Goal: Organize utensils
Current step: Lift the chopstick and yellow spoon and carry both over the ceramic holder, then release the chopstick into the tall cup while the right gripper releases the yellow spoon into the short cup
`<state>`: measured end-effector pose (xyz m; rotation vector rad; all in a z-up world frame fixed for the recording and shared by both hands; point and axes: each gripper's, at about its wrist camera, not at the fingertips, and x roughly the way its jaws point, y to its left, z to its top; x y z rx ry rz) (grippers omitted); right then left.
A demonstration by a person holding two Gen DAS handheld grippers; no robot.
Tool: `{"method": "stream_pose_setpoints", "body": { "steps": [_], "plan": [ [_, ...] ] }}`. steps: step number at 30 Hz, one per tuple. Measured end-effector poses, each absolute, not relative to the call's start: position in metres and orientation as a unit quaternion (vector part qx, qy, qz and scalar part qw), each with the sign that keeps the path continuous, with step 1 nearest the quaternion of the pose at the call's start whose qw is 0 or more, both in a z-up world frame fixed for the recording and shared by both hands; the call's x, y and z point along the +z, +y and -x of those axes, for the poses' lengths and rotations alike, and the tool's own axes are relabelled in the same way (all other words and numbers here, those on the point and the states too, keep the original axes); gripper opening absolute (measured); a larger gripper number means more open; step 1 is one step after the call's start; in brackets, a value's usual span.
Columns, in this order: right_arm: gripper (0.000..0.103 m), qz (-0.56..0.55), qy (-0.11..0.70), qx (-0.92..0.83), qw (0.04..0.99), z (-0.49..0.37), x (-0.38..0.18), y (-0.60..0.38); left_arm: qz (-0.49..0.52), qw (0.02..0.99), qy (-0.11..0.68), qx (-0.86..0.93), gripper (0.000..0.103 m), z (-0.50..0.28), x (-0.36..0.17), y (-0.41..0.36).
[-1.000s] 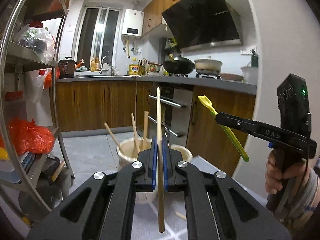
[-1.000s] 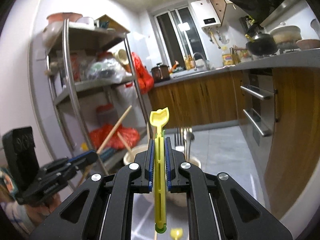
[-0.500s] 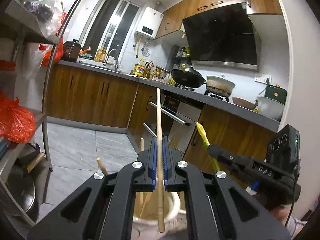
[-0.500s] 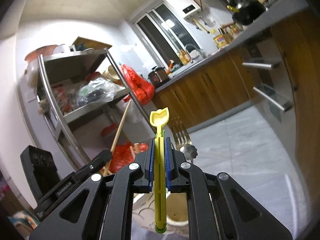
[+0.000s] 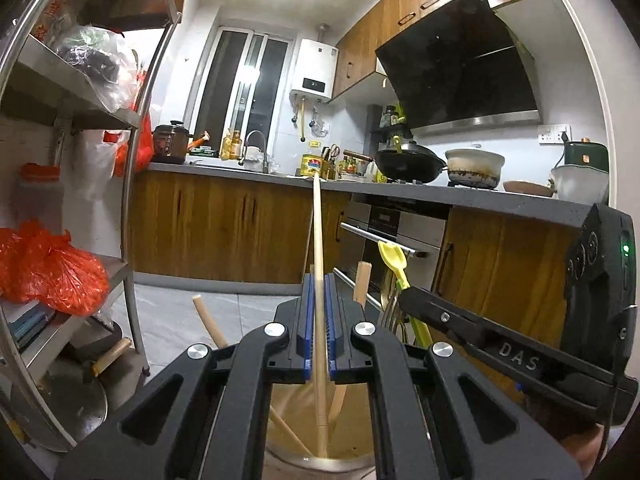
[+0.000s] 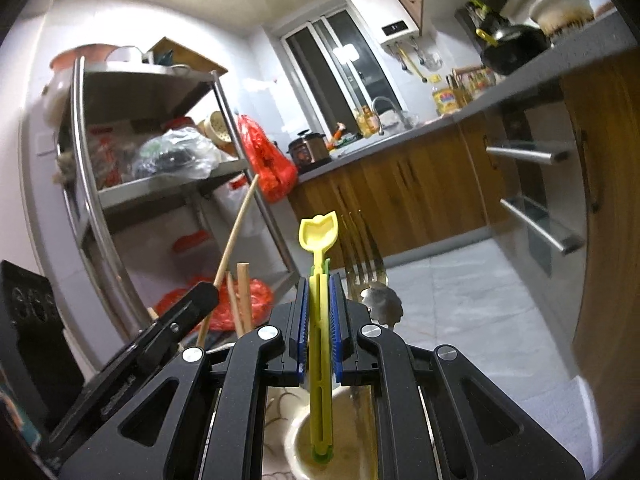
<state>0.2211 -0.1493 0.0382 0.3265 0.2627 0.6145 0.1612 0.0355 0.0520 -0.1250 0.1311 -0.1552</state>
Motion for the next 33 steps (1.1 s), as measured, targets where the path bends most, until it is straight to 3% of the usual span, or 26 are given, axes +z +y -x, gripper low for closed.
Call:
{"method": "stream_pose_setpoints", "body": {
  "steps": [11,23,29,31,33],
  "plan": [
    [0.011,-0.084,0.114,0.276,0.951,-0.215,0.036,-0.131,0.02,0.988,0.116,-0.095,0.005,-0.147,0.047,0.036],
    [0.011,-0.004,0.19,0.279,0.941,-0.196,0.035,-0.121,0.006,0.982,0.159,-0.102,0.005,-0.14,0.044,0.039],
    [0.012,-0.021,0.237,0.281,0.93,-0.201,0.027,-0.126,0.006,0.98,0.171,-0.097,0.005,-0.136,0.046,0.043],
    [0.026,-0.029,0.236,0.286,0.928,-0.199,0.029,-0.129,0.001,0.98,0.175,-0.095,0.011,-0.135,0.047,0.041],
    [0.032,-0.04,0.234,0.291,0.927,-0.193,0.033,-0.134,0.0,0.98,0.177,-0.092,0.042,-0.131,0.05,0.039]
  ]
}}
